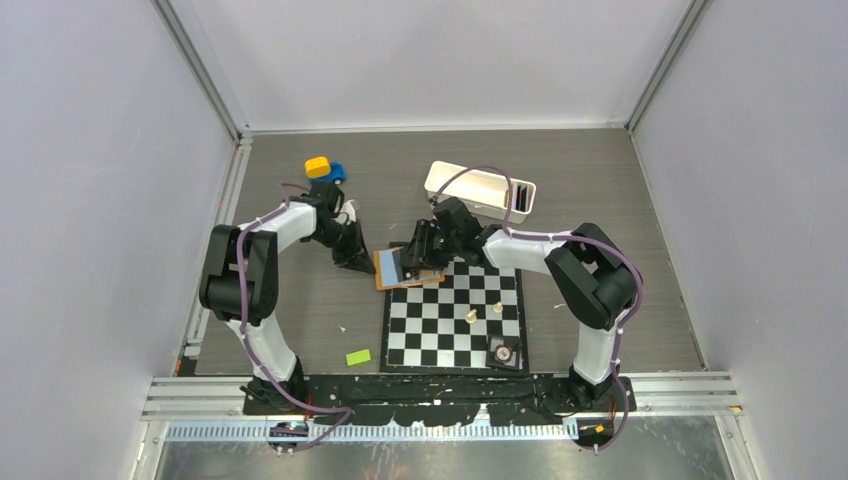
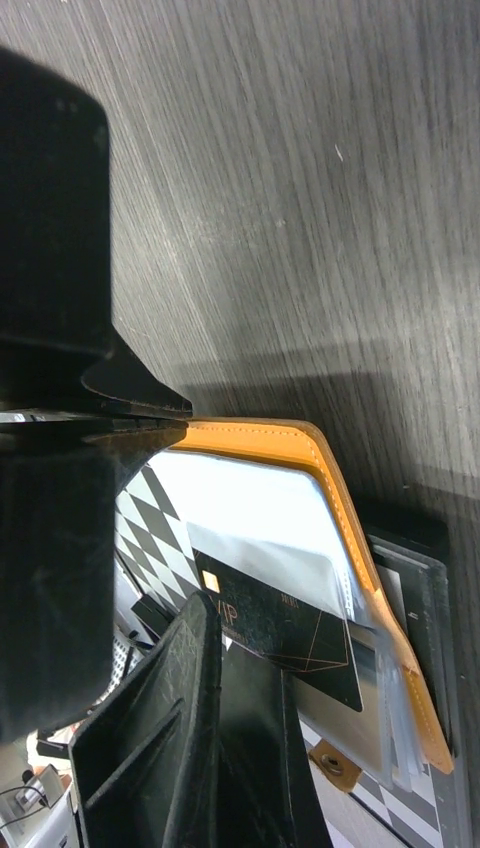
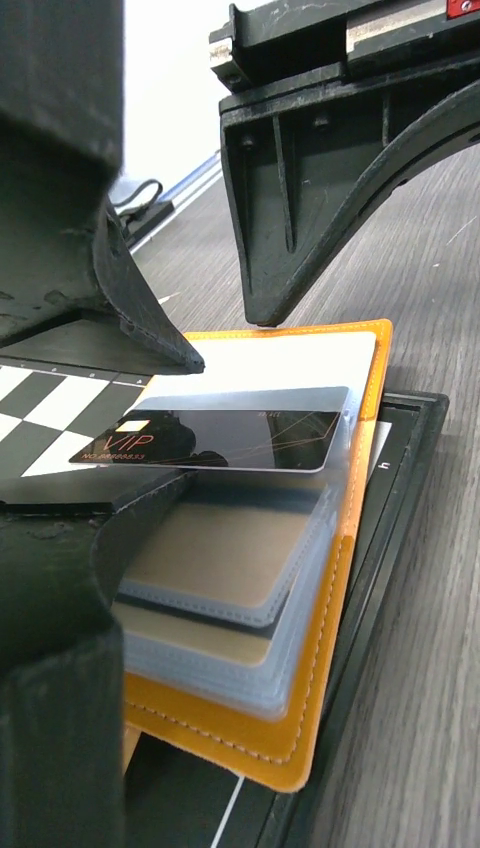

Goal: Put the credit cards into the card holder
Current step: Insert the credit card into the card holder.

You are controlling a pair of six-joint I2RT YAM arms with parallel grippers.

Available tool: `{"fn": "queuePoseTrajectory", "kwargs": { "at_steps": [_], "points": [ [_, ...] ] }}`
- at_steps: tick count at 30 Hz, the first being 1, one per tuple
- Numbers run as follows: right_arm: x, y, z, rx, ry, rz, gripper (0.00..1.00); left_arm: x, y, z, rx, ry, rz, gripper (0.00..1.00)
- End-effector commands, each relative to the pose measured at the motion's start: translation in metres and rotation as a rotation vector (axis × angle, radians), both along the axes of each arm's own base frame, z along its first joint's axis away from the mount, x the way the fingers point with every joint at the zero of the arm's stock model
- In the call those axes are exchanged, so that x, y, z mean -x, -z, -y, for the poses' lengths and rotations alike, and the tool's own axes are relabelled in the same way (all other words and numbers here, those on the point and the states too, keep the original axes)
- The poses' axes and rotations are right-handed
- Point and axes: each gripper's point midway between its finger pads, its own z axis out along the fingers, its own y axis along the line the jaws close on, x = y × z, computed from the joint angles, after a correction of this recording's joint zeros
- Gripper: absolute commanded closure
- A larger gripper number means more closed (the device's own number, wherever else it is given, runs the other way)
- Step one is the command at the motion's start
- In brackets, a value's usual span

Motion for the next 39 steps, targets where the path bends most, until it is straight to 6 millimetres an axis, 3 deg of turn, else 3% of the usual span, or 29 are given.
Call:
{"fn": "queuePoseTrajectory", "kwargs": {
  "at_steps": [1, 13, 17, 21, 27, 33, 39],
  "points": [
    [0.016, 0.036, 0.036, 0.255, -0.005, -0.021, 0.55, -0.004, -0.012, 0.013, 0.057, 0.026, 0.042, 1.00],
    [0.029, 0.047, 0.020, 0.374, -0.089, 0.033, 0.47, -0.002, -0.021, 0.027, 0.116, 0.062, 0.067, 1.00],
    [0.024, 0.046, 0.030, 0.475, -0.085, 0.096, 0.44, -0.003, -0.019, 0.016, 0.039, 0.055, 0.080, 1.00],
    [0.018, 0.030, 0.033, 0.497, -0.091, 0.154, 0.40, -0.008, -0.024, 0.004, -0.030, 0.043, 0.122, 1.00],
    [0.018, 0.001, 0.021, 0.440, -0.149, 0.200, 0.36, -0.010, -0.023, 0.000, -0.044, 0.027, 0.128, 0.82],
    [0.014, -0.014, 0.017, 0.427, -0.154, 0.214, 0.35, -0.006, -0.021, 0.011, 0.030, 0.032, 0.099, 0.65],
    [0.017, -0.023, 0.014, 0.417, -0.202, 0.219, 0.27, -0.004, -0.019, 0.021, 0.093, 0.026, 0.074, 0.56]
  ]
}}
